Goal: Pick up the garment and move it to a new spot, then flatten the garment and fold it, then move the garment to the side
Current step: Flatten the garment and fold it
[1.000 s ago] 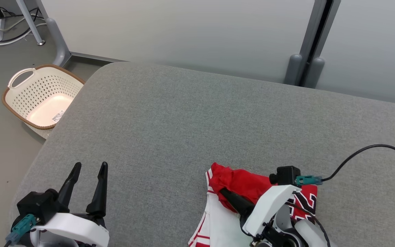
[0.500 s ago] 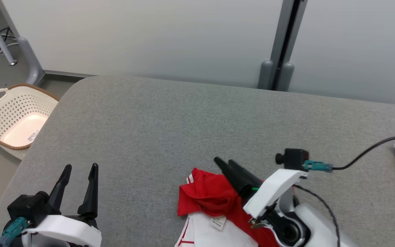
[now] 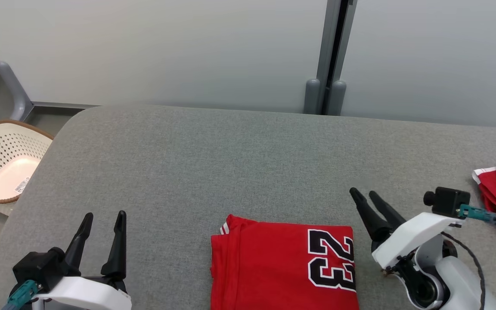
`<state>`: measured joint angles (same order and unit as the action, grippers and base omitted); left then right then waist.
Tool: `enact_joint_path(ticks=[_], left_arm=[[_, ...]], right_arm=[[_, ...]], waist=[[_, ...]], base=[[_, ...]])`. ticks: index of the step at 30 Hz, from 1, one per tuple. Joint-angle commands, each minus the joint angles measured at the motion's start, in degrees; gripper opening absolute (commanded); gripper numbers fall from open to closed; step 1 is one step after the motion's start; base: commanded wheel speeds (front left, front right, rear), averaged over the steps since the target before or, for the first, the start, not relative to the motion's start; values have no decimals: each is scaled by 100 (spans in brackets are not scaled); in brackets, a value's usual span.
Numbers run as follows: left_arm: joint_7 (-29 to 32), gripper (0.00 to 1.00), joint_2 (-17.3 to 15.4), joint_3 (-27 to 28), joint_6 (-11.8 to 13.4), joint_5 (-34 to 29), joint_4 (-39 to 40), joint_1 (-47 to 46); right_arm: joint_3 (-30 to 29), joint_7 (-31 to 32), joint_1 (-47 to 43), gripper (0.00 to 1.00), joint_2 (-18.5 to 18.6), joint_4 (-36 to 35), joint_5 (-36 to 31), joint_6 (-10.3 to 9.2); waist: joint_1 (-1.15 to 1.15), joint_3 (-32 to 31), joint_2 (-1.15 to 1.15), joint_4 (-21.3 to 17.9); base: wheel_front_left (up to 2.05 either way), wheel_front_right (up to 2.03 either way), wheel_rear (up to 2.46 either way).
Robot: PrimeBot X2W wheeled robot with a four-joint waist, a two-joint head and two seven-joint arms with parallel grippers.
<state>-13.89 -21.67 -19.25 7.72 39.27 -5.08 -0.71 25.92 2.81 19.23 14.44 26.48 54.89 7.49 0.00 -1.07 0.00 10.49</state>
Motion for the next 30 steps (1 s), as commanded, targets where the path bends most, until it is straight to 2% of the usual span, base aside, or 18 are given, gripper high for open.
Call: enact_joint_path(ticks=[1, 2, 3, 4, 7, 13, 16, 17, 25, 30], left_arm=[[-24, 100, -25, 14, -17, -27, -10, -63], [-26, 100, -22, 5, -31, -33, -16, -81], [-28, 100, -16, -7, -40, -37, -24, -97], [-27, 100, -11, -22, -48, -41, -28, -107], [-27, 100, 10, -71, -52, -62, -62, -131], [-47, 100, 53, -41, 2, -68, -73, -90], [-72, 100, 71, 10, 23, -51, -70, -4], [-74, 100, 77, 26, 30, -44, -71, 16], [-109, 100, 90, 143, 59, -157, -6, 125], [-124, 100, 119, 261, 88, -294, 42, 131]], right_arm=[[-31, 70, -69, 46, -62, 7, -62, 0], [-49, 121, -76, 31, -112, 16, -112, 1], [-78, 149, -95, 11, -158, 27, -174, 0], [-107, 174, -118, 0, -201, 34, -236, 0], [-247, 92, -155, 0, -251, -67, -466, 0], [-670, -62, -314, 0, -115, -510, -1060, 0], [-970, -119, -441, 49, -24, -849, -1350, 0], [-1061, -162, -488, 100, 5, -989, -1474, 0], [-1845, -653, -1001, 100, -41, -1957, -2129, 0], [-2203, -934, -1302, 100, -138, -2119, -2514, 0]], waist=[[0, 11, 0, 36], [0, 19, 0, 63], [0, 25, 0, 92], [0, 28, 0, 126], [0, 32, 0, 204], [0, 21, 0, 159], [0, 8, 0, 43], [0, 4, 0, -2], [0, -3, 0, -383], [0, 4, 0, -601]], base=[[0, 0, 0], [0, 0, 0], [0, 0, 0], [0, 0, 0], [0, 0, 0], [0, 0, 0], [0, 0, 0], [0, 0, 0], [0, 0, 0], [0, 0, 0]])
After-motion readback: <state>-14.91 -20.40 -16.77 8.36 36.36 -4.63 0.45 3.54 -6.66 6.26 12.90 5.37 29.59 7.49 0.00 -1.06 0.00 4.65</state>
